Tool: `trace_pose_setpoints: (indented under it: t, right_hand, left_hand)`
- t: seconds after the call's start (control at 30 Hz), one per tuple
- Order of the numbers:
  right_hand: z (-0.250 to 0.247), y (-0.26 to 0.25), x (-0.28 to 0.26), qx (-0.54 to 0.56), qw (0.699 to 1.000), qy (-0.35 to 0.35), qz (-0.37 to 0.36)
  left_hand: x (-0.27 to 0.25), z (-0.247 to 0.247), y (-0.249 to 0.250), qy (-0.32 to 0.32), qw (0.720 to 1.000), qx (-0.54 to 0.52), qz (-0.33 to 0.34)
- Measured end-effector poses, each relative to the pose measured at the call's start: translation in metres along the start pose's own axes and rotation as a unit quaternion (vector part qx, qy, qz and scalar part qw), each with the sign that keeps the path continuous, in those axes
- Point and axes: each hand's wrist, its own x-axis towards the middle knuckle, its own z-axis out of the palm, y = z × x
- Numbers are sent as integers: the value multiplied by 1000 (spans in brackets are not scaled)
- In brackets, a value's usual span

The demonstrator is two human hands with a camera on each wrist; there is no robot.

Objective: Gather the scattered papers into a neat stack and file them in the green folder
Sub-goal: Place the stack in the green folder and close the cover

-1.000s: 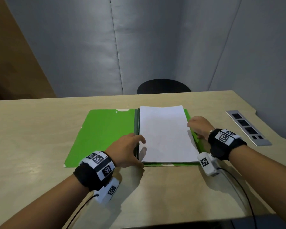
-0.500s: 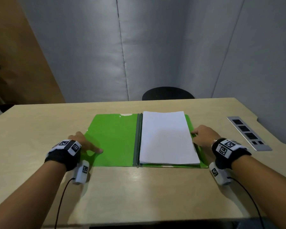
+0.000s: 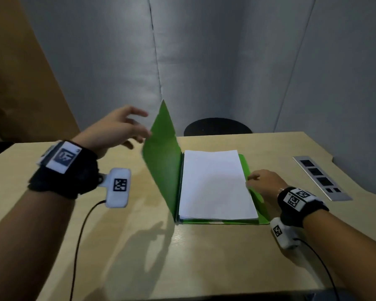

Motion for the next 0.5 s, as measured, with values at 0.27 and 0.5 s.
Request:
trace_pose_setpoints:
  t: [0.27,0.5]
  right_hand:
    - [-19,23,3,309,948,-16,79]
    - [-20,24,-25,47,994,-63,-70]
  left_hand:
    - [35,145,-33,-307,927,216,-19]
    - [34,177,-91,-270,858,437,-24]
